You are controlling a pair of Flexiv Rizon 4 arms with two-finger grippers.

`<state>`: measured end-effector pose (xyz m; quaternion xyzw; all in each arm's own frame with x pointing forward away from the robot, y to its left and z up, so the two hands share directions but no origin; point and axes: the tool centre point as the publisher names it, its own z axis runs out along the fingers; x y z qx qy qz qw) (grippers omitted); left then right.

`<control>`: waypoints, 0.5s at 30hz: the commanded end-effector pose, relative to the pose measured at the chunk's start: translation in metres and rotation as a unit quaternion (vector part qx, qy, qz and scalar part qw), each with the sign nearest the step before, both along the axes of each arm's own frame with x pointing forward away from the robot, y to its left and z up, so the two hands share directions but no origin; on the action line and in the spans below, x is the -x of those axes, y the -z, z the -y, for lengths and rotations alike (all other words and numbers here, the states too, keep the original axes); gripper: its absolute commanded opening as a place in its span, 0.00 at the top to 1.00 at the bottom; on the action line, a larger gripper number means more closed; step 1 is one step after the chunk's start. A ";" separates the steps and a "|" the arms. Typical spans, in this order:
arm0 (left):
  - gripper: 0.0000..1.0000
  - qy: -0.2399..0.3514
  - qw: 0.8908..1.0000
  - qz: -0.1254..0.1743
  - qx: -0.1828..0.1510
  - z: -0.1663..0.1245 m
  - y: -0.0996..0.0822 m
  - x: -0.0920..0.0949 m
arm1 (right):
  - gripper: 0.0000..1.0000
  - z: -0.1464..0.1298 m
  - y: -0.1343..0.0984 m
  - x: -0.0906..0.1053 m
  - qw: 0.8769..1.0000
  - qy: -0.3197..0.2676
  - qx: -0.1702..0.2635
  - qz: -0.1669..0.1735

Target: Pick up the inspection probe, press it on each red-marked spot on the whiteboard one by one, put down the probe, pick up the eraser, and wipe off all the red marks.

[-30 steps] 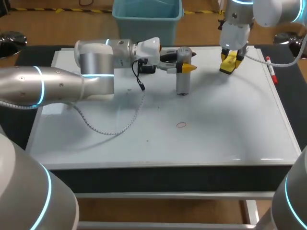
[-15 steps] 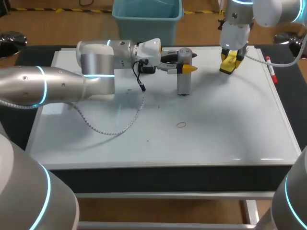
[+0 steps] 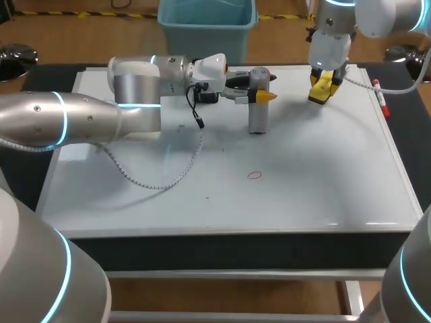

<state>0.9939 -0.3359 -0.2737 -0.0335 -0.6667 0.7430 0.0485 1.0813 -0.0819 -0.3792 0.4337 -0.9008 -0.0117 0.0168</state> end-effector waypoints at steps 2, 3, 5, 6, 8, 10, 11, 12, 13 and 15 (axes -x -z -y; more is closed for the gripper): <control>1.00 0.003 1.000 0.000 0.000 0.001 0.001 -0.002 | 1.00 0.000 -0.001 -0.001 1.000 -0.001 0.002 -0.001; 1.00 0.003 1.000 0.000 0.000 0.001 0.001 -0.002 | 1.00 0.000 -0.001 -0.001 1.000 -0.001 0.002 -0.001; 1.00 0.003 1.000 0.000 0.000 0.002 0.001 -0.002 | 1.00 0.000 -0.001 -0.001 1.000 -0.001 0.002 -0.001; 1.00 0.003 1.000 0.000 0.000 0.002 0.001 -0.002 | 1.00 0.000 -0.001 -0.001 1.000 -0.001 0.002 -0.001; 1.00 0.004 1.000 0.000 0.000 0.002 0.001 -0.002 | 1.00 0.000 -0.001 -0.001 1.000 -0.001 0.002 -0.001; 1.00 0.004 1.000 0.001 0.000 0.002 0.000 -0.002 | 1.00 0.000 -0.001 -0.001 1.000 -0.001 0.002 -0.001; 1.00 0.004 1.000 0.001 0.000 0.002 0.000 -0.002 | 1.00 0.000 -0.001 -0.001 1.000 -0.001 0.002 -0.001; 1.00 0.004 1.000 0.000 0.004 0.002 -0.001 -0.002 | 1.00 0.000 -0.001 -0.001 1.000 -0.001 0.002 -0.001; 1.00 0.004 1.000 0.000 0.006 0.002 -0.003 -0.001 | 1.00 0.000 -0.001 -0.001 1.000 -0.001 0.002 -0.001; 1.00 0.005 1.000 0.006 0.008 0.002 -0.010 0.001 | 1.00 0.000 -0.001 -0.001 1.000 -0.001 0.002 -0.001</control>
